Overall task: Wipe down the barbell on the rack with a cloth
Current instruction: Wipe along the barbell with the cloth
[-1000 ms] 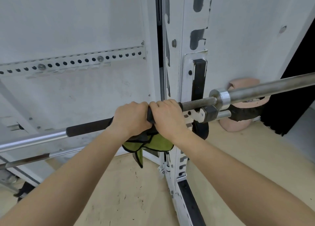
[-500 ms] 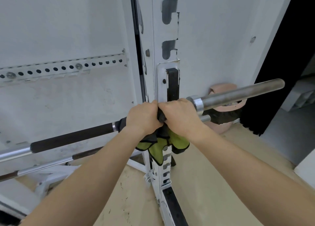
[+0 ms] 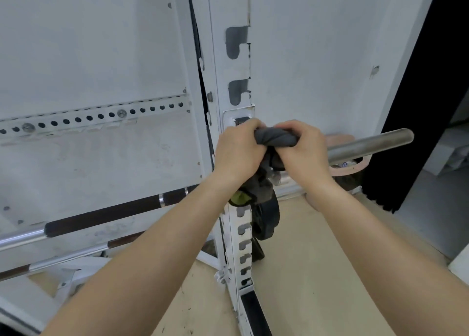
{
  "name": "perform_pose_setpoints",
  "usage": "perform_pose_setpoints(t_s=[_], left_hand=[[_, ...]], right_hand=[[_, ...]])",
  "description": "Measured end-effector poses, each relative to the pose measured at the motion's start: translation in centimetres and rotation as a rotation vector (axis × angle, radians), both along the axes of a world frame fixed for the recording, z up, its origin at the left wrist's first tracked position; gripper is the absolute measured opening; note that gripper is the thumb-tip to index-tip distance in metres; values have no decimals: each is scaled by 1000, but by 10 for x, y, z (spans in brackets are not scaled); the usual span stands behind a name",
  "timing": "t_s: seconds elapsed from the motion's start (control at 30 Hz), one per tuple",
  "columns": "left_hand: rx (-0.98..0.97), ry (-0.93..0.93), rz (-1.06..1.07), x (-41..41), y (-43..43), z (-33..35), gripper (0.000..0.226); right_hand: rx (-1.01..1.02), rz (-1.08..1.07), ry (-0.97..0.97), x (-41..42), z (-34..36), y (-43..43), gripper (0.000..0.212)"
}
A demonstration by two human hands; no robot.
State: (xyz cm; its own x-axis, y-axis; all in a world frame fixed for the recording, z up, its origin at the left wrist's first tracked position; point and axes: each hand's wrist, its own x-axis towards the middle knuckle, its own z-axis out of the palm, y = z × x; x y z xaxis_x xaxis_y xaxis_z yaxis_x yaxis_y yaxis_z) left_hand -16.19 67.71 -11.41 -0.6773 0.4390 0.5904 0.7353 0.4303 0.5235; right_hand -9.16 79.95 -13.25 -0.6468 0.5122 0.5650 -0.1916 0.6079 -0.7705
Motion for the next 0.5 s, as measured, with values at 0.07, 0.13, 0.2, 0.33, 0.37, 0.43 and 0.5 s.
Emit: perform_pose_setpoints(t_s=[0.07, 0.13, 0.2, 0.33, 0.37, 0.43, 0.5], left_hand=[[141, -74, -52, 13, 32, 14, 25], [218, -119, -132, 21, 57, 18, 31], [135, -170, -245, 22, 72, 9, 39], [-496, 2, -142, 6, 73, -35, 60], [-604, 112, -87, 4, 69, -46, 68], [-684, 256, -43, 2, 62, -61, 80], [-710, 306, -25, 3, 55, -70, 90]], right_hand=[[-100, -34, 116, 8, 9, 19, 23], [-122, -97, 217, 15, 12, 33, 29], [-126, -130, 238, 18, 2, 46, 39], [-56, -30, -95, 21, -58, 72, 64], [28, 14, -176, 21, -72, 75, 67], [302, 43, -287, 17, -96, 74, 76], [513, -3, -337, 11, -106, 64, 86]])
